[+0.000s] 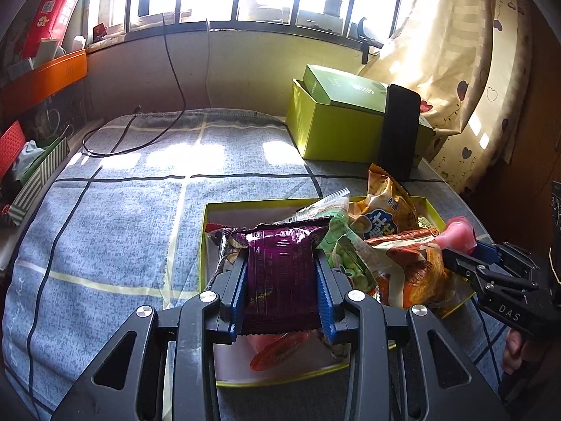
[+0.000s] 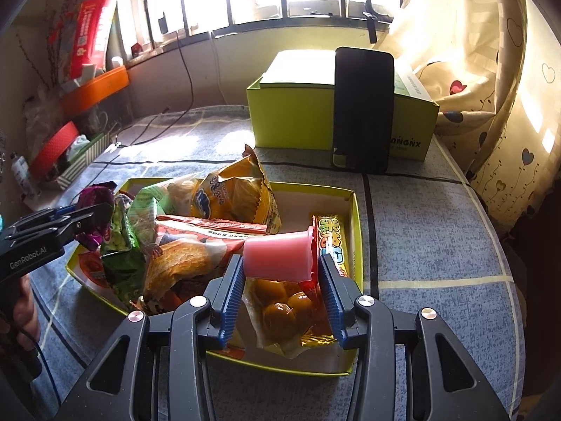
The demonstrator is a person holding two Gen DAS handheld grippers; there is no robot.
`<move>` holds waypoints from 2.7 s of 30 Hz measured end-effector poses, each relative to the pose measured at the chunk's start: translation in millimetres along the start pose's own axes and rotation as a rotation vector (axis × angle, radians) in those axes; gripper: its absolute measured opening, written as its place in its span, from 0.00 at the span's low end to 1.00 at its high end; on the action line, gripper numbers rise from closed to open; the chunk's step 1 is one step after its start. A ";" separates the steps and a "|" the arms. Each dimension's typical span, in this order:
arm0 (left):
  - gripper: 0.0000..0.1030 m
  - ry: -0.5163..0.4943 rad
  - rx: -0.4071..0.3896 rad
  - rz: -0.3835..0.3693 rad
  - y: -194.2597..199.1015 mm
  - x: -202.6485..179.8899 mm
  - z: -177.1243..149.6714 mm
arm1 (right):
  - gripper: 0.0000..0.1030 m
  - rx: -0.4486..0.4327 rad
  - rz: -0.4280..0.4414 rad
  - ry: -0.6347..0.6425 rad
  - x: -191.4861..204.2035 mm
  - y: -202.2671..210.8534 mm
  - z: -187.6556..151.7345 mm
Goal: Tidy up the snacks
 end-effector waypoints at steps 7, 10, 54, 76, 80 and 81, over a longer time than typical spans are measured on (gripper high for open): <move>0.35 -0.001 0.010 -0.032 -10.6 -1.4 2.1 | 0.46 -0.006 0.000 0.014 2.2 2.0 0.6; 0.37 -0.004 0.003 -0.054 -9.2 -3.5 3.4 | 0.48 -0.024 0.004 0.016 3.3 8.9 1.0; 0.49 -0.027 0.044 -0.026 60.0 -43.4 -73.7 | 0.54 -0.005 0.062 0.059 59.8 75.4 -65.1; 0.49 -0.018 0.113 0.006 31.4 -39.0 -92.2 | 0.55 0.058 0.031 0.058 58.8 41.0 -72.0; 0.49 -0.022 0.120 0.017 26.7 -38.3 -92.6 | 0.56 0.071 0.027 0.069 60.6 33.8 -71.6; 0.49 -0.024 0.124 0.021 25.2 -38.1 -92.9 | 0.56 0.075 0.026 0.071 60.8 31.9 -71.9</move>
Point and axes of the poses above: each gripper's, at about its wrist camera, not at the fingertips, and y roughly against the way its jaws point, x to its left, z to its top, the point moved 6 cm from there along -y, roughly the way its jaws point
